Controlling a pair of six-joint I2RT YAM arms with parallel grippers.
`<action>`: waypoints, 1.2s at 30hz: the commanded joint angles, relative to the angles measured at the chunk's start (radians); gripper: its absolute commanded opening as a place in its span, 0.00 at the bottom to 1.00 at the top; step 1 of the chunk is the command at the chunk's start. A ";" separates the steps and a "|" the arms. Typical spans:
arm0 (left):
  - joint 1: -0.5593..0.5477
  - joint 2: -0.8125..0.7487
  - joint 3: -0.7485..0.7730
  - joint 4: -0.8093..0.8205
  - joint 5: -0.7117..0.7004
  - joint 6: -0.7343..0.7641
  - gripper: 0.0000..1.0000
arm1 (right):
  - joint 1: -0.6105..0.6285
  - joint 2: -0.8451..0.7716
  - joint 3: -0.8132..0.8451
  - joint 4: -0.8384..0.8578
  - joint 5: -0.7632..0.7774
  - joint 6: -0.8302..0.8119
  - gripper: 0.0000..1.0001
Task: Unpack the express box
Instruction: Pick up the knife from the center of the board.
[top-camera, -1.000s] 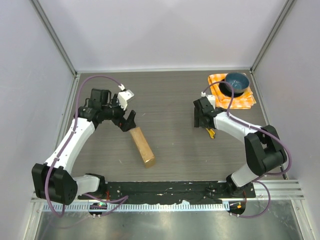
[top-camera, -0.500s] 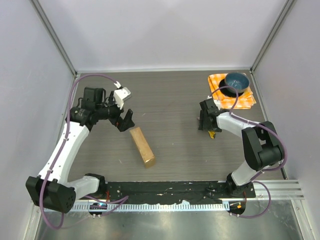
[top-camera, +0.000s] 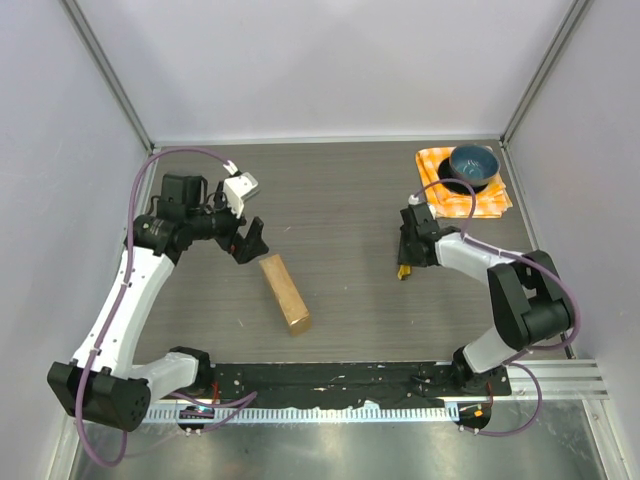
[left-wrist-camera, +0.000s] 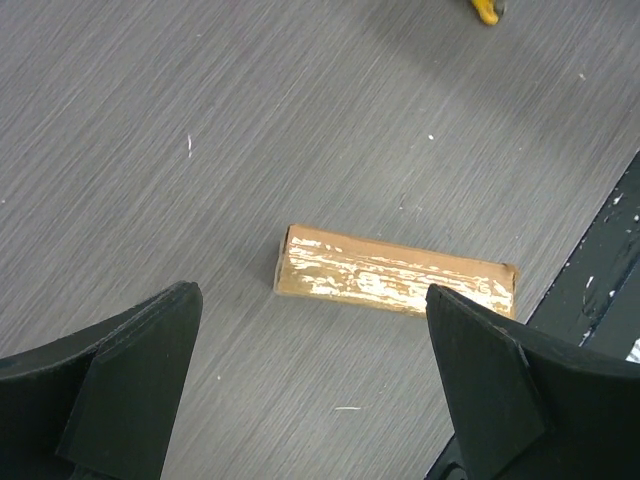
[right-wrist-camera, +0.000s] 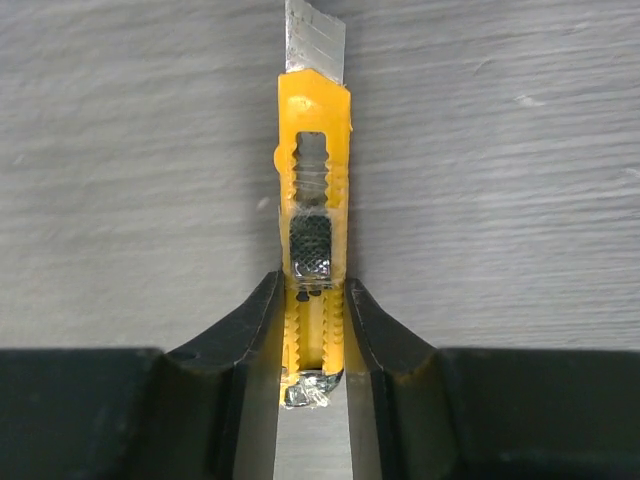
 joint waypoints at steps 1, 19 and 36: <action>0.000 0.030 0.090 -0.038 0.071 -0.024 1.00 | 0.091 -0.114 -0.013 0.031 -0.056 -0.061 0.13; 0.000 0.204 0.298 -0.340 0.407 0.094 1.00 | 0.747 -0.465 0.150 -0.035 0.208 -0.518 0.05; -0.085 0.397 0.440 -0.841 0.554 0.410 0.99 | 0.990 -0.340 0.364 -0.200 0.333 -0.724 0.01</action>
